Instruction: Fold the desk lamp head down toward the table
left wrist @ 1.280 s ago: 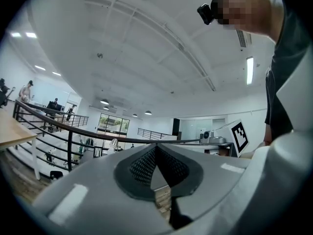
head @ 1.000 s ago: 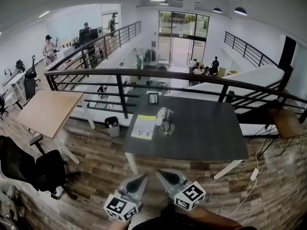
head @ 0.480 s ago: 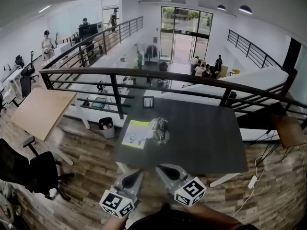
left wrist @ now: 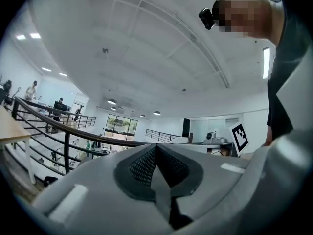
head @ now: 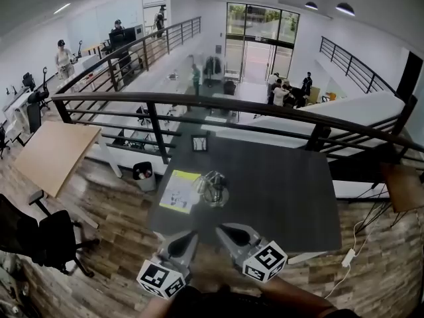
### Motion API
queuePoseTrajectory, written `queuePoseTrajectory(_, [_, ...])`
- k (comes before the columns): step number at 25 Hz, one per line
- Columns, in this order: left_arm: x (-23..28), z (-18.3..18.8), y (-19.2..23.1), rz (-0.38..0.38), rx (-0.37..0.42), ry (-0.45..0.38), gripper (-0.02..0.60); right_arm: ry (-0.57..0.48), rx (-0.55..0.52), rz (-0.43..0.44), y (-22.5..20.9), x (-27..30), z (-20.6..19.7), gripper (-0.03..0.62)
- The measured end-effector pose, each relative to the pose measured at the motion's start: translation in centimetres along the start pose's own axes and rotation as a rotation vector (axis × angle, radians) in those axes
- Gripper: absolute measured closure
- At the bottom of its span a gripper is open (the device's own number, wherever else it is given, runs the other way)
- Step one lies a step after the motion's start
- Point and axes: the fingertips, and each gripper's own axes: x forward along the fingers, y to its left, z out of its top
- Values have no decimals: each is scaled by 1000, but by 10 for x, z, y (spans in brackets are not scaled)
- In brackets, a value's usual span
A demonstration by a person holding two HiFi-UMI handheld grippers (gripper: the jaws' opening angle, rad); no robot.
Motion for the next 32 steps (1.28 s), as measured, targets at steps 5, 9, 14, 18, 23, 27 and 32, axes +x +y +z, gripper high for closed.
queuePoseTrajectory(5, [22,4,15,-11,-21,10,580,28,17,-5,-17,10,4,591])
queuePoseTrajectory(9, [38,2,31,-42,-37,23,580,33,26,-35,-33,21,3,591])
queuePoseTrajectory(14, [59,9,56,-98,-28,41,580,52,31,-71,-49,43,1,591])
queuePoseTrajectory(18, [74,15,79,-157,-29,51,580,49,28,-135,-66,65,1,591])
queuePoseTrajectory(23, [85,23,118,-249,-49,63,580,50,16,-223,-79,100,5,591])
queuePoseTrajectory(27, [87,27,138,-330,-53,71,580,48,21,-316,-92,117,2,591])
queuePoseTrajectory(32, [88,34,159,-406,-60,97,580,76,31,-402,-101,134,-6,528])
